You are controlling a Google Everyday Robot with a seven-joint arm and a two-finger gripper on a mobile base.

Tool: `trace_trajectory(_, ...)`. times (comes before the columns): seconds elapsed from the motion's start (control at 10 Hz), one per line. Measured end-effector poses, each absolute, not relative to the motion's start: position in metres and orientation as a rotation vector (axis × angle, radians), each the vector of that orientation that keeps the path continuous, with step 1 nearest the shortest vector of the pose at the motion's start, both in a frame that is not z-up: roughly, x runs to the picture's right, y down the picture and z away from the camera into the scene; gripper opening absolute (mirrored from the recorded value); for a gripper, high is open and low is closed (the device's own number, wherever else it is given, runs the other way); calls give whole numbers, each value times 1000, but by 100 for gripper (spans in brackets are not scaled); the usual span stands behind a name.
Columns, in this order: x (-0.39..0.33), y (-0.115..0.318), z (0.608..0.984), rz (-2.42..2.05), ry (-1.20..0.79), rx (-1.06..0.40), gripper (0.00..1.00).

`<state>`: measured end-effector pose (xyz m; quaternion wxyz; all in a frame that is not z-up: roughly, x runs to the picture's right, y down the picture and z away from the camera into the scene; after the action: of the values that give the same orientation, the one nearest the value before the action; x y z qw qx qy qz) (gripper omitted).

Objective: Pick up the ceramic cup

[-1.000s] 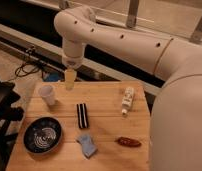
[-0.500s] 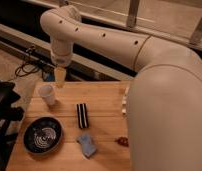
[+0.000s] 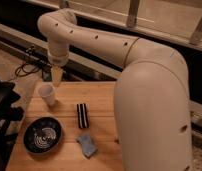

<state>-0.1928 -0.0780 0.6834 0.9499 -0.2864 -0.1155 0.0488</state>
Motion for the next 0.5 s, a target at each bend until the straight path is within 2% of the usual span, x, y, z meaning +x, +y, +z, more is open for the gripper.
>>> trace_trajectory(0.3,-211,-80,689,58,-265,-559,80)
trace_trajectory(0.5,-235,-66,702,11,-357,-552,80)
